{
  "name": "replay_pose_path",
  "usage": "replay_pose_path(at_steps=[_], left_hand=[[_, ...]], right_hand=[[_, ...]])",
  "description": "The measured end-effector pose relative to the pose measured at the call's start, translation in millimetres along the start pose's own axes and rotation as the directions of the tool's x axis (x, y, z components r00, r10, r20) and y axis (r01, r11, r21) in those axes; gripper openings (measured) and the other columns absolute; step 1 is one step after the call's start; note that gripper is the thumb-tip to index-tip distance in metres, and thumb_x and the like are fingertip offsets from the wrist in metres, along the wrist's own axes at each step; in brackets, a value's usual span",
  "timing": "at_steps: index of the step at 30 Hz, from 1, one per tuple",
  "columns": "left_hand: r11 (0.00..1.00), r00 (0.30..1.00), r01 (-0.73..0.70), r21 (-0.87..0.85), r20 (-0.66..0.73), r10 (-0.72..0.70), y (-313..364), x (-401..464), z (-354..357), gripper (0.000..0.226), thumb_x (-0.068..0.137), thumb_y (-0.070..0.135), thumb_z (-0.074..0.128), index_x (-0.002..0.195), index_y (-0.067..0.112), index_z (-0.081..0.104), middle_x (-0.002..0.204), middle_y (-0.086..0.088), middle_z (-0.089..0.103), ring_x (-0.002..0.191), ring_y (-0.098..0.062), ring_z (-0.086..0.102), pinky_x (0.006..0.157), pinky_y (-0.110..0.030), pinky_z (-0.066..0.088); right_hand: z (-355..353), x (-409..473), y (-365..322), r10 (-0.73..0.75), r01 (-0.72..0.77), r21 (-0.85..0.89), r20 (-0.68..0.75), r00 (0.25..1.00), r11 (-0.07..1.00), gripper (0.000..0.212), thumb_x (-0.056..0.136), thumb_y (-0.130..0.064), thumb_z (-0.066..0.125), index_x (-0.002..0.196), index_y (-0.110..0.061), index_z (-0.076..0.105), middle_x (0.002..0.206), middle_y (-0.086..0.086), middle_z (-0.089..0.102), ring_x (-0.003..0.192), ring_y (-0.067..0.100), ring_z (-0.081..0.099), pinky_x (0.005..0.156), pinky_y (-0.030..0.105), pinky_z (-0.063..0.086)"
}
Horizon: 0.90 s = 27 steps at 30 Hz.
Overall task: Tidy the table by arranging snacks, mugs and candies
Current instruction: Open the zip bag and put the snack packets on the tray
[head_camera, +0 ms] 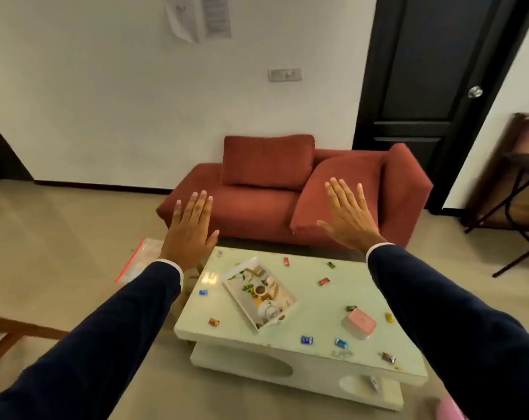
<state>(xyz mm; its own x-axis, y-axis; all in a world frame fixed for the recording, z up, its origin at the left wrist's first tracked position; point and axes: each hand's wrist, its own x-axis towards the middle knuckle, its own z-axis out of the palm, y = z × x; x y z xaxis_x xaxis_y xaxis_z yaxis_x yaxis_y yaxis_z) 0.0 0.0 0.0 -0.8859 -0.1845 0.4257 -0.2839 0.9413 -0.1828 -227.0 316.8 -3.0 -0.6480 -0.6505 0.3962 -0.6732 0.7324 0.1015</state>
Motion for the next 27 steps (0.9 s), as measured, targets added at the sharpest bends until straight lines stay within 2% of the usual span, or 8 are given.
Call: replay_pose_path(at_steps=[6, 10, 15, 17, 20, 21, 24, 27], left_hand=[[0.992, 0.979, 0.124, 0.018, 0.158, -0.125, -61.7, -25.0, 55.7, 0.076, 0.098, 0.042, 0.052, 0.157, 0.003, 0.024, 0.165, -0.018, 0.022, 0.153, -0.035, 0.02, 0.122, -0.057, 0.016], [0.982, 0.945, 0.186, 0.017, 0.269, -0.183, -95.7, -28.0, 92.1, 0.076, 0.101, 0.044, 0.048, 0.158, 0.005, 0.019, 0.166, -0.017, 0.019, 0.154, -0.034, 0.017, 0.123, -0.056, 0.013], [0.967, 0.907, 0.253, 0.011, 0.344, -0.242, -135.4, -21.3, 136.9, 0.076, 0.102, 0.047, 0.045, 0.16, 0.008, 0.015, 0.168, -0.013, 0.012, 0.156, -0.03, 0.008, 0.125, -0.054, 0.009], [0.96, 0.888, 0.28, 0.025, 0.372, -0.269, -151.6, -17.9, 147.5, 0.076, 0.102, 0.049, 0.045, 0.16, 0.009, 0.016, 0.168, -0.014, 0.016, 0.155, -0.031, 0.013, 0.124, -0.055, 0.013], [0.961, 0.884, 0.276, 0.013, 0.389, -0.259, -178.3, -10.6, 165.8, 0.078, 0.092, 0.039, 0.068, 0.152, 0.01, 0.027, 0.154, -0.022, 0.043, 0.142, -0.042, 0.042, 0.11, -0.064, 0.038], [0.957, 0.87, 0.291, 0.019, 0.411, -0.272, -188.9, -9.8, 174.4, 0.077, 0.092, 0.037, 0.067, 0.152, 0.009, 0.028, 0.153, -0.023, 0.044, 0.141, -0.042, 0.042, 0.109, -0.065, 0.039], [0.921, 0.779, 0.383, 0.068, 0.512, -0.361, -219.4, -14.5, 203.9, 0.072, 0.102, 0.045, 0.041, 0.159, 0.01, 0.016, 0.167, -0.016, 0.019, 0.154, -0.034, 0.019, 0.122, -0.057, 0.022], [0.907, 0.723, 0.408, 0.104, 0.571, -0.391, -243.8, -19.5, 222.8, 0.073, 0.103, 0.048, 0.038, 0.16, 0.01, 0.013, 0.168, -0.015, 0.014, 0.154, -0.034, 0.016, 0.123, -0.056, 0.02]], right_hand=[[71.2, 18.3, -79.6, -0.122, 0.128, -0.024, 0.173, 0.977, 0.992, 0.093, 0.094, -0.062, 0.043, 0.16, -0.007, 0.007, 0.169, 0.012, 0.008, 0.157, 0.029, 0.005, 0.124, 0.059, 0.004], [115.7, 48.8, -126.3, -0.2, 0.201, 0.019, 0.237, 0.951, 0.979, 0.094, 0.094, -0.065, 0.04, 0.16, -0.007, 0.007, 0.169, 0.012, 0.009, 0.156, 0.029, 0.007, 0.124, 0.059, 0.005], [171.7, 102.5, -178.6, -0.279, 0.263, 0.094, 0.286, 0.917, 0.96, 0.094, 0.095, -0.067, 0.035, 0.16, -0.007, 0.004, 0.169, 0.011, 0.006, 0.157, 0.027, 0.004, 0.125, 0.057, 0.004], [191.6, 124.8, -197.3, -0.295, 0.264, 0.137, 0.308, 0.905, 0.955, 0.093, 0.095, -0.066, 0.036, 0.16, -0.007, 0.004, 0.169, 0.011, 0.006, 0.157, 0.028, 0.004, 0.125, 0.057, 0.004], [220.0, 162.2, -226.1, -0.339, 0.28, 0.213, 0.332, 0.88, 0.936, 0.092, 0.096, -0.064, 0.039, 0.16, -0.008, 0.005, 0.169, 0.011, 0.007, 0.157, 0.028, 0.005, 0.125, 0.057, 0.005], [228.8, 174.7, -235.7, -0.361, 0.294, 0.234, 0.341, 0.868, 0.927, 0.092, 0.096, -0.064, 0.039, 0.16, -0.008, 0.005, 0.169, 0.011, 0.008, 0.157, 0.028, 0.005, 0.125, 0.058, 0.005], [257.3, 206.5, -261.5, -0.423, 0.344, 0.264, 0.355, 0.834, 0.901, 0.091, 0.096, -0.064, 0.038, 0.16, -0.009, 0.003, 0.169, 0.01, 0.008, 0.157, 0.028, 0.004, 0.124, 0.059, 0.006], [276.8, 233.0, -289.5, -0.47, 0.372, 0.303, 0.391, 0.791, 0.877, 0.091, 0.096, -0.063, 0.04, 0.16, -0.01, 0.004, 0.169, 0.009, 0.009, 0.157, 0.028, 0.006, 0.125, 0.059, 0.005]])
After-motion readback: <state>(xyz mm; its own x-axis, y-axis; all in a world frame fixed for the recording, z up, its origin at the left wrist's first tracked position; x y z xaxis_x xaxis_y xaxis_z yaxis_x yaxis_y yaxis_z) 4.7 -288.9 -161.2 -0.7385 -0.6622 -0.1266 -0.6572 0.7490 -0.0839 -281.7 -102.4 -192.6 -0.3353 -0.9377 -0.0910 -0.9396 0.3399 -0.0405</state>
